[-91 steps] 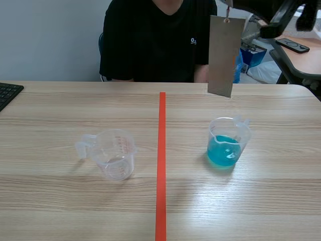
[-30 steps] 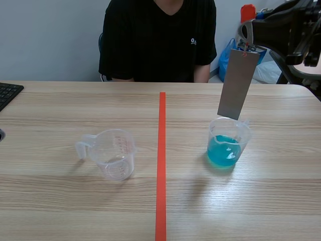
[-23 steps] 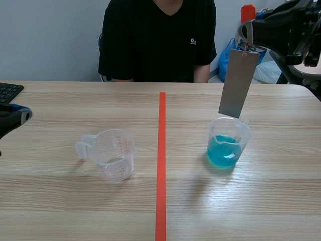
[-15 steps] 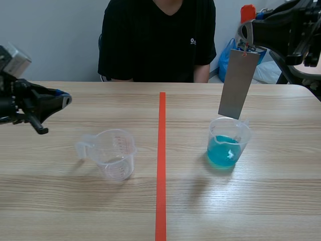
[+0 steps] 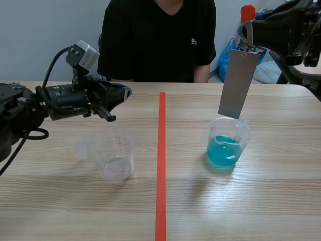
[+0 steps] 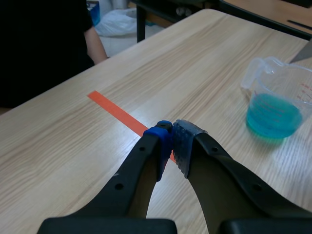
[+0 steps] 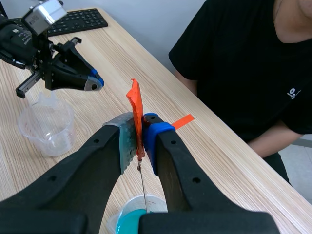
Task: Do the redox reaction experiment.
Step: 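Move the plate over the blue solution, then point at the plate with the left hand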
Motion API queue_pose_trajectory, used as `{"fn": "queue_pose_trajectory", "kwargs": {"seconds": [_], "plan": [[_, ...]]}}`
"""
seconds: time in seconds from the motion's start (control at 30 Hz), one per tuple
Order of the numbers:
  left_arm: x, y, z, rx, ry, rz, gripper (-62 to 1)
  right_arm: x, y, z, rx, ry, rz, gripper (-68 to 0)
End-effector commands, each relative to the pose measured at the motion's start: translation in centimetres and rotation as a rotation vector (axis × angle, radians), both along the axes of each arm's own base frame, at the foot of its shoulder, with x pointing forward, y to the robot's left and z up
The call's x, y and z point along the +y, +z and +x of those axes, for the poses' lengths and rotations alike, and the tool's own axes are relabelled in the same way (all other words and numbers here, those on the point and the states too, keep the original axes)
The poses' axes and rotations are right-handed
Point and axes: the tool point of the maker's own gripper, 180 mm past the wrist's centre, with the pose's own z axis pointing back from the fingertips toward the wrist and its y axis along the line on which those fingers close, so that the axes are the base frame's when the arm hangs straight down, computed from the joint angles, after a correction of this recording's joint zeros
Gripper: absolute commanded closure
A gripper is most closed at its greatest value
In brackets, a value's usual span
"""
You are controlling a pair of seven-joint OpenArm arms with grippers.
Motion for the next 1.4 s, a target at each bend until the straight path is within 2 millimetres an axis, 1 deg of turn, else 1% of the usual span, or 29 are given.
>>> {"fn": "queue_pose_trajectory", "kwargs": {"seconds": [0.0, 0.17, 0.3, 0.4, 0.6, 0.83, 1.2, 1.37], "plan": [[0.9, 1.6, 0.7, -0.039, 0.024, -0.039, -4.2, 0.1, 1.3, 0.0, -0.035, 0.012, 0.013, -1.3], [1.0, 1.0, 0.3, -0.025, 0.034, -0.069, -4.2, 0.1, 1.3, 0.0, -0.035, 0.012, 0.013, -1.3], [0.0, 0.3, -0.4, -0.004, 0.027, -0.094, -4.2, 0.1, 1.3, 0.0, -0.035, 0.012, 0.013, -1.3], [-1.2, 0.0, -0.9, 0.009, 0.017, -0.125, -4.2, 0.1, 1.3, 0.0, -0.034, 0.012, 0.013, -1.3], [-4.1, 0.5, -1.2, 0.013, -0.012, -0.180, -4.2, 0.1, 1.3, 0.0, -0.034, 0.012, 0.013, -1.3], [-7.3, 0.6, -2.1, 0.016, -0.066, -0.194, -4.2, 0.1, 1.3, 0.0, -0.034, 0.012, 0.013, -1.3], [-11.7, 0.8, -3.9, 0.035, -0.155, -0.227, -4.2, 0.1, 1.3, 0.0, -0.034, 0.012, 0.013, -1.3], [-13.5, 1.4, -4.4, 0.035, -0.186, -0.251, -4.2, 0.1, 1.3, 0.0, -0.034, 0.012, 0.013, -1.3]]}}
